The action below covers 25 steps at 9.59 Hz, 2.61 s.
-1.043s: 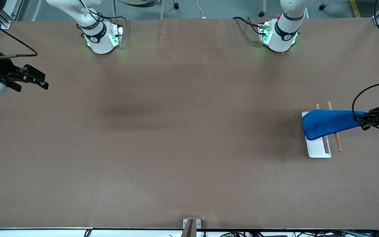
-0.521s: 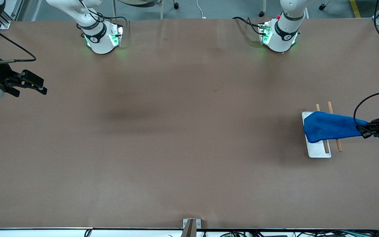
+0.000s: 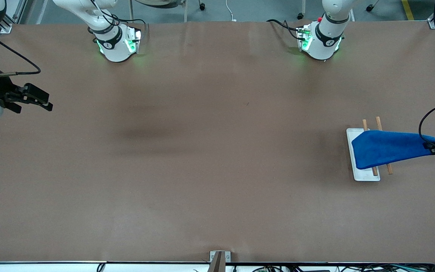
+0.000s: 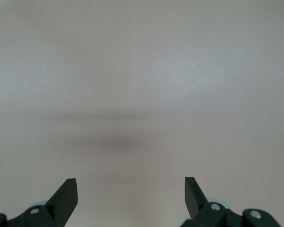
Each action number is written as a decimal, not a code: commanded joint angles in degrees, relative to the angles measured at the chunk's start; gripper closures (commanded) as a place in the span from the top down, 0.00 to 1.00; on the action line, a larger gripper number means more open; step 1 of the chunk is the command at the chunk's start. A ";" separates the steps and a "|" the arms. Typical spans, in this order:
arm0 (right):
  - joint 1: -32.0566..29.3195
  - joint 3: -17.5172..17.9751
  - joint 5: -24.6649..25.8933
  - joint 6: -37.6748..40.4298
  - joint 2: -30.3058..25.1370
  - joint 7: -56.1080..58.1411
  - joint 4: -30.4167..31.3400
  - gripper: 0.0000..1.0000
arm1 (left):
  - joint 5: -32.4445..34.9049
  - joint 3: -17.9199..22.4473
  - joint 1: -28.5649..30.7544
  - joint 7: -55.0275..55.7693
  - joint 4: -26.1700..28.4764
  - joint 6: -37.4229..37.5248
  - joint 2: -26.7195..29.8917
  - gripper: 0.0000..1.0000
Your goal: Right arm passes towel to left arm to hang
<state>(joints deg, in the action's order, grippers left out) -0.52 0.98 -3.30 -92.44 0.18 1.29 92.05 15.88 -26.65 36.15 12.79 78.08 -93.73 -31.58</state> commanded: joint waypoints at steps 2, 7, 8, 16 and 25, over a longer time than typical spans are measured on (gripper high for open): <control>-0.10 0.25 1.28 0.16 0.08 -0.23 -0.38 1.00 | 0.99 -0.25 1.12 -1.28 0.76 -2.85 -3.83 0.03; -0.28 0.25 1.19 0.16 0.08 -0.41 -0.20 1.00 | 0.99 -0.25 2.42 -3.29 0.76 -4.36 -5.42 0.26; -0.36 0.25 1.10 0.16 0.08 -0.41 0.06 1.00 | 0.82 -0.25 2.69 -5.65 0.76 -4.79 -5.42 0.44; -0.54 0.07 1.10 0.33 0.08 -0.41 0.24 1.00 | 0.29 -4.00 3.49 -15.52 -1.44 -2.18 2.19 1.00; -0.63 0.07 0.84 0.33 0.08 -0.41 0.24 1.00 | -9.79 -17.39 2.18 -7.08 -0.56 7.60 20.85 1.00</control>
<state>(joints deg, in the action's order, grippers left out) -0.76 0.72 -3.14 -92.33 0.54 1.26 92.16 8.26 -44.11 38.61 4.91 74.52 -86.08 -11.55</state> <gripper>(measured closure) 0.000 0.000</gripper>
